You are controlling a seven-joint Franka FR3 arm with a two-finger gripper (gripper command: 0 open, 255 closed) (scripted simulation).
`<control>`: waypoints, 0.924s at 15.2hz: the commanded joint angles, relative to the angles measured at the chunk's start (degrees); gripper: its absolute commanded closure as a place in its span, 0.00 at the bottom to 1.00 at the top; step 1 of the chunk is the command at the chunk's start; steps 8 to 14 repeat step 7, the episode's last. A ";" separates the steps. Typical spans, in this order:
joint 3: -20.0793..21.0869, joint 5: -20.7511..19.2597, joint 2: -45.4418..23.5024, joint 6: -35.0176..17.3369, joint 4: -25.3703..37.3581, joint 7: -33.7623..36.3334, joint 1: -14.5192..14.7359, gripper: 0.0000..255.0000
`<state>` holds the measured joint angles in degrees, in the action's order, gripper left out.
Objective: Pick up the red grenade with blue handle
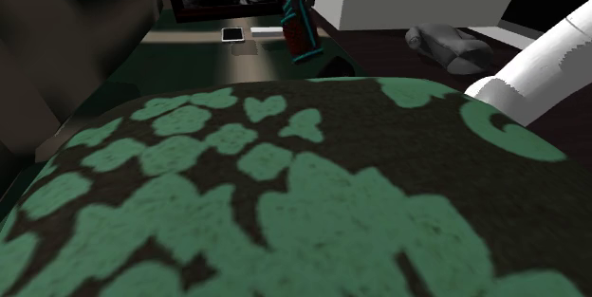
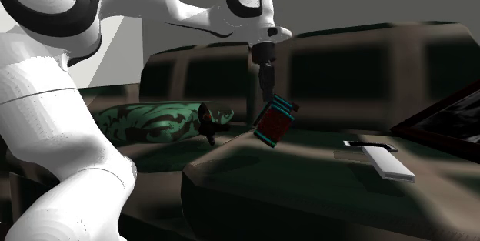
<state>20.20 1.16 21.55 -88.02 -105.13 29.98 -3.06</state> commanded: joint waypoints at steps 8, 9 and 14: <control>0.26 -0.66 -2.22 4.82 6.97 0.18 -0.32 1.00; 0.26 -0.66 -2.22 4.82 6.97 0.18 -0.32 1.00; 0.26 -0.66 -2.22 4.82 6.97 0.18 -0.32 1.00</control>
